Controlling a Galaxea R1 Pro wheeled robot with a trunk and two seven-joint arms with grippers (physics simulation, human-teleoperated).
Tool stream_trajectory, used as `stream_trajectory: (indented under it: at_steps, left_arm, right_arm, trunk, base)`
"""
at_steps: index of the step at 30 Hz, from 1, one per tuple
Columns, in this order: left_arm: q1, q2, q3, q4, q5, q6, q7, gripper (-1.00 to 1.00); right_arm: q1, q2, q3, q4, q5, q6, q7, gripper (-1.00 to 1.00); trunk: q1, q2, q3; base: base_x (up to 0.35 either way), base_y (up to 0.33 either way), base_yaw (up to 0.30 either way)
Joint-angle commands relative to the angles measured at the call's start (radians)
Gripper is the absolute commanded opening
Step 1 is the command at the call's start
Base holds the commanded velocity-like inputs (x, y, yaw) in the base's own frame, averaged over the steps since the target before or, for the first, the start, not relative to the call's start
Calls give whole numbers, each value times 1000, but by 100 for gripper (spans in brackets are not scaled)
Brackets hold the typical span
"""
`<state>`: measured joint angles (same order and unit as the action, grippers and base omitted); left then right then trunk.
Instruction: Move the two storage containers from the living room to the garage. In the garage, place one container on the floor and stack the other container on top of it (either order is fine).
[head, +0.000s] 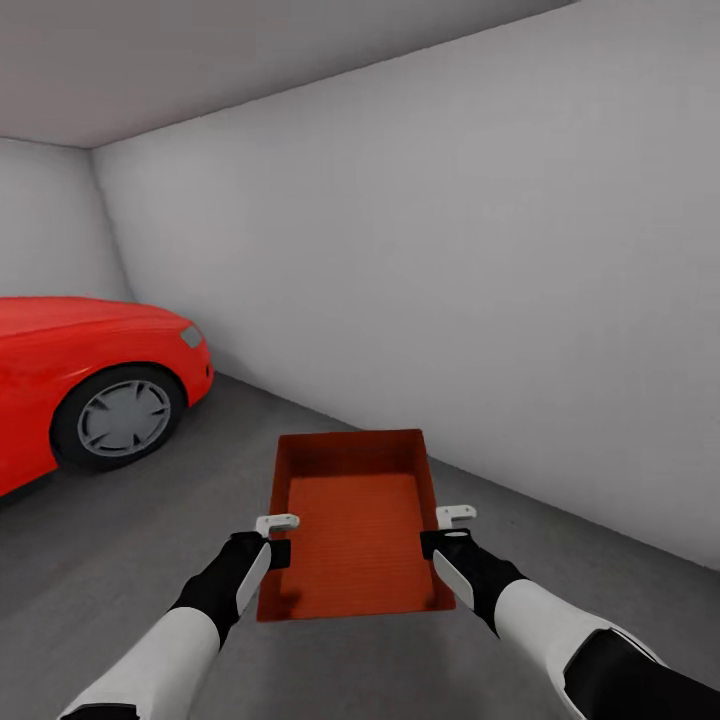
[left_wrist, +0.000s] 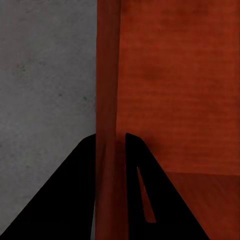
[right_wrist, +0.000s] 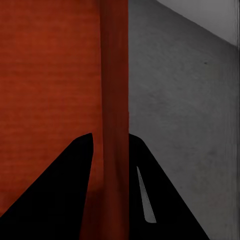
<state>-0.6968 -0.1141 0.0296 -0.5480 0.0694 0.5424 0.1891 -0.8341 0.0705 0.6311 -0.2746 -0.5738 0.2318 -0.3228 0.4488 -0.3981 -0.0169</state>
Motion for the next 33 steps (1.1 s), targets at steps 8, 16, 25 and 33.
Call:
stream_trajectory:
  at_steps: [8, 16, 25, 33]
  left_arm:
    - [0, 1, 7, -3, -19, 10, 9, -100]
    - [0, 1, 7, -3, -19, 10, 10, -100]
    - [0, 1, 7, -3, -19, 10, 10, -100]
    - [0, 1, 7, -3, -19, 10, 10, -100]
  right_arm:
    - [-2, -10, -19, -3, 28, 8, -36, -100]
    - [-2, -11, -19, -3, 28, 8, -36, -100]
    - [-2, -10, -19, -3, 28, 8, -36, -100]
    - [-2, -11, -19, -3, 28, 8, -36, -100]
  trunk:
    - [1, -2, -2]
    - [1, -2, -2]
    - [1, -2, -2]
    - [1, -2, -2]
  base:
    - [322, 0, -285]
    - [322, 0, -284]
    - [322, 0, -284]
    - [322, 0, -285]
